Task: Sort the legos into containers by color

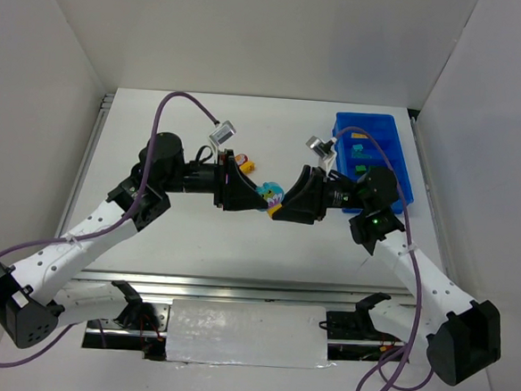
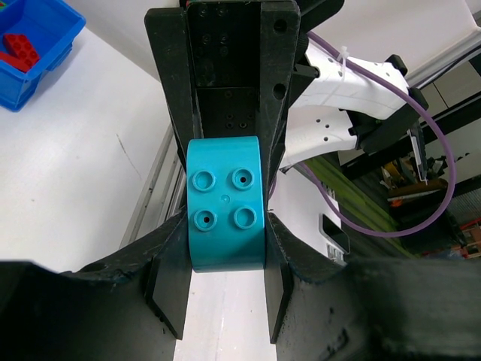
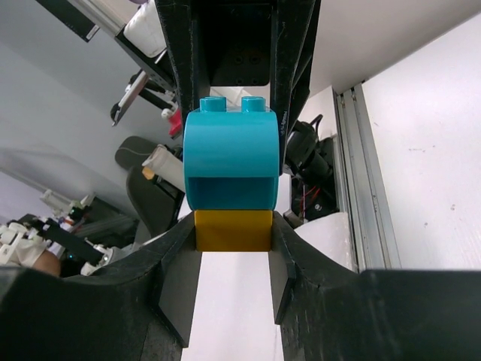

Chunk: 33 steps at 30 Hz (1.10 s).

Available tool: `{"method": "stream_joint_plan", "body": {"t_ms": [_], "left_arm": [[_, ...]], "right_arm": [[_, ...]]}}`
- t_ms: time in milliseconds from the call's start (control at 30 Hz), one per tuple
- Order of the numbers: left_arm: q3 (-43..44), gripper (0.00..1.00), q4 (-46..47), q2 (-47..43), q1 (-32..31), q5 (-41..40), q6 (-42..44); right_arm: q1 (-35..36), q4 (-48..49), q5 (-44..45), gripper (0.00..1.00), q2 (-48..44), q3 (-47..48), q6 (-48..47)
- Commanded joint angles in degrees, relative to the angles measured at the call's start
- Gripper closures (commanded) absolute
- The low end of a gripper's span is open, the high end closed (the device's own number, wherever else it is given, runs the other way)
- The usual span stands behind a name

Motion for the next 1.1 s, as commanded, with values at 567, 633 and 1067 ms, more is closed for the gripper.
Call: {"method": "stream_joint_plan", "body": {"t_ms": [567,633,1067], "left_arm": [[8.2,1.0,-8.8,0.7,7.0,-12.5,2.2],[9.0,1.0,-11.2,0.4,7.6,-15.6,3.5],[5.8,1.0,-22.7,-6.8,8.3,-23.3,7.7]], "right_arm": [[-0.8,-19.4,-1.1,1.0,4.2,2.1,-24.0],[-3.0,-25.5,4.7,1.0,5.3,2.9,-25.8],[-20.3,-78.9,77.6,1.0,47.9,58.6,-14.1]]}}
